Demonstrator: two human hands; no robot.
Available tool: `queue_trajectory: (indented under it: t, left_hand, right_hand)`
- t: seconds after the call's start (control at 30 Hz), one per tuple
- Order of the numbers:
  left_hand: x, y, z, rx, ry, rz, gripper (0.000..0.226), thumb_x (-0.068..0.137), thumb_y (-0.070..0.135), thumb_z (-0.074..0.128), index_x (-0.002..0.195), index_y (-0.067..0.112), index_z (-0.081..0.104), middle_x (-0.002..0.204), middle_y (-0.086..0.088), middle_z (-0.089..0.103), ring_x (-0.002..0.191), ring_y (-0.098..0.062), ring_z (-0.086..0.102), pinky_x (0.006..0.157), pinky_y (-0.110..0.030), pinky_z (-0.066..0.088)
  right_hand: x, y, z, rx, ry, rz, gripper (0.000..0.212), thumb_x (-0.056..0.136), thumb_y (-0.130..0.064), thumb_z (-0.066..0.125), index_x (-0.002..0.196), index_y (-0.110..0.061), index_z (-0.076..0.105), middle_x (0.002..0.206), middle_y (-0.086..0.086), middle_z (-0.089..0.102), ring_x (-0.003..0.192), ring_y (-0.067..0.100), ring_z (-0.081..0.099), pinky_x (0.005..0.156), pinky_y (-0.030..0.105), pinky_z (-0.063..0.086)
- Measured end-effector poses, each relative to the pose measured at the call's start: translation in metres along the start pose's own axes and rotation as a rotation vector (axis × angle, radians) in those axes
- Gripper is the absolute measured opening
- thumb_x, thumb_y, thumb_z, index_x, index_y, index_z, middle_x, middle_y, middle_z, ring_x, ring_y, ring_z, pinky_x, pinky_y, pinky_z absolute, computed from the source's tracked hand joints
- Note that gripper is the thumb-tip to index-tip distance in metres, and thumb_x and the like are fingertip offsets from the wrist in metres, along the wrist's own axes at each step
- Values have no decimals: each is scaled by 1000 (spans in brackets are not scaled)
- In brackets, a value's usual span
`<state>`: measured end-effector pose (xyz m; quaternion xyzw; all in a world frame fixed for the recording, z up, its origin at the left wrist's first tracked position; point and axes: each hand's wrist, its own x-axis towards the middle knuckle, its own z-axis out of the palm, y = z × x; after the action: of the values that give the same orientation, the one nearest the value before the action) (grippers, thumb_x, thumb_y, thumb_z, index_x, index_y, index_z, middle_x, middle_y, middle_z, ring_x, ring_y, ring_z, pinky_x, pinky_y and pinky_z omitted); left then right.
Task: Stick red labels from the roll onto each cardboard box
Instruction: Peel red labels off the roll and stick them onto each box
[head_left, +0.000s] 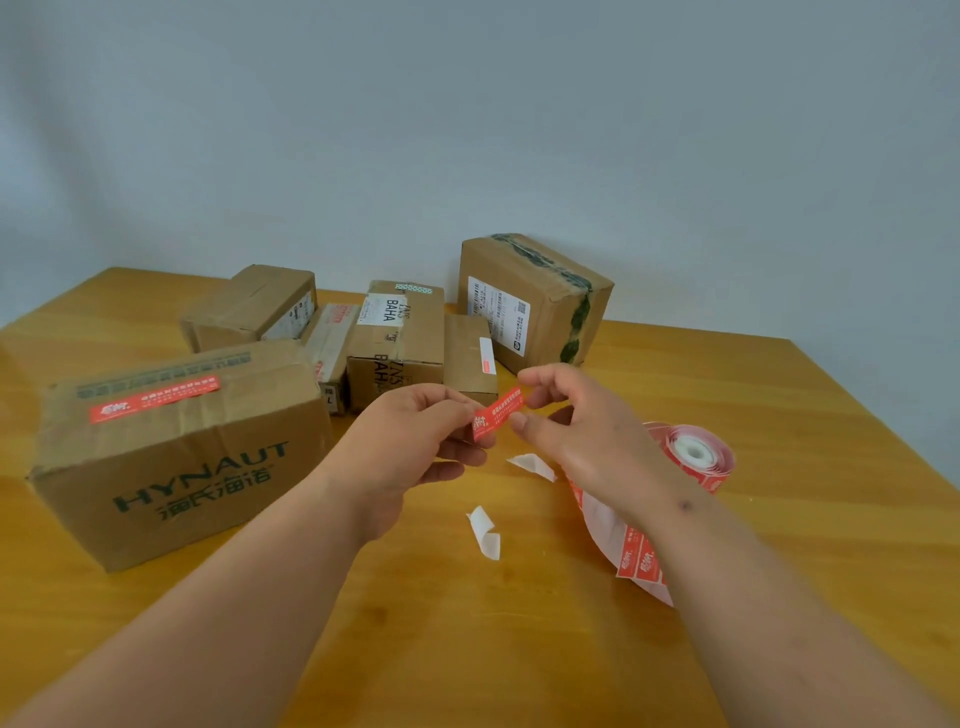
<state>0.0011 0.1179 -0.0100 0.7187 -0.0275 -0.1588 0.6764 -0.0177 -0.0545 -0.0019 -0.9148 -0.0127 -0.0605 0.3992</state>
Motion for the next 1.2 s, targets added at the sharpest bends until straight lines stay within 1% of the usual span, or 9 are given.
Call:
queue_trajectory:
  t: [0.27, 0.37, 0.57, 0.73, 0.83, 0.93, 1.0, 1.1, 1.2]
  left_hand:
    - [3, 3, -25, 5, -32, -1, 34, 100, 32, 46, 98, 9, 70, 90, -11, 73, 78, -19, 65, 88, -42, 53]
    - [6, 0, -31, 82, -16, 37, 21, 92, 34, 61, 96, 16, 71, 86, -3, 75, 77, -15, 67, 86, -39, 56]
    - [16, -10, -33, 70, 176, 44, 16, 92, 11, 64, 104, 14, 74, 80, -2, 76, 70, -12, 70, 79, -32, 60]
    - [27, -12, -29, 189, 236, 47, 54, 98, 13, 55, 148, 20, 37, 91, 2, 74, 78, -14, 72, 78, -35, 60]
    - [31, -12, -29, 188, 195, -3, 50, 101, 9, 44, 148, 24, 35, 110, 1, 69, 94, -15, 69, 81, -31, 58]
    - [39, -20, -29, 271, 205, 18, 37, 100, 12, 44, 135, 26, 49, 98, 8, 67, 87, -10, 66, 79, -34, 59]
    - [44, -25, -26, 315, 158, 15, 31, 100, 12, 43, 125, 30, 52, 106, 11, 65, 95, -13, 64, 85, -39, 56]
    - [49, -31, -21, 324, 109, 27, 42, 100, 9, 43, 138, 28, 44, 130, 12, 57, 108, -10, 57, 85, -27, 49]
    - [49, -35, -20, 305, 122, 3, 47, 101, 12, 43, 146, 27, 36, 142, 11, 48, 117, -9, 49, 94, -28, 46]
  right_hand:
    - [21, -4, 12, 182, -78, 127, 28, 87, -34, 68, 114, -29, 62, 98, -4, 67, 93, 14, 64, 87, 37, 52]
    - [28, -8, 14, 270, -82, 148, 8, 87, -23, 68, 90, -17, 71, 80, -1, 73, 78, 16, 67, 86, 41, 54]
    - [42, -10, 18, 224, -52, 168, 14, 91, -26, 64, 84, -19, 74, 74, -2, 73, 72, 12, 64, 74, 30, 51]
    - [54, -10, 27, 164, 44, 215, 19, 93, -28, 59, 81, -21, 72, 90, 8, 70, 87, 23, 64, 76, 34, 49]
    - [63, -5, 33, 158, 90, 262, 18, 97, -29, 54, 88, -21, 68, 96, 4, 66, 92, 19, 60, 84, 39, 50]
    - [73, -1, 40, 137, 65, 266, 19, 100, -28, 47, 94, -19, 63, 106, 2, 63, 87, 11, 54, 84, 35, 48]
    - [77, 3, 45, 85, 3, 243, 20, 101, -25, 44, 95, -16, 61, 117, 6, 63, 100, 20, 58, 87, 38, 46]
    - [74, 8, 50, 0, -59, 200, 19, 101, -22, 42, 92, -15, 57, 125, 8, 62, 110, 27, 57, 91, 39, 44]
    - [64, 10, 46, -95, -103, 149, 19, 103, -25, 38, 95, -17, 53, 130, -5, 57, 103, 22, 59, 78, 32, 46]
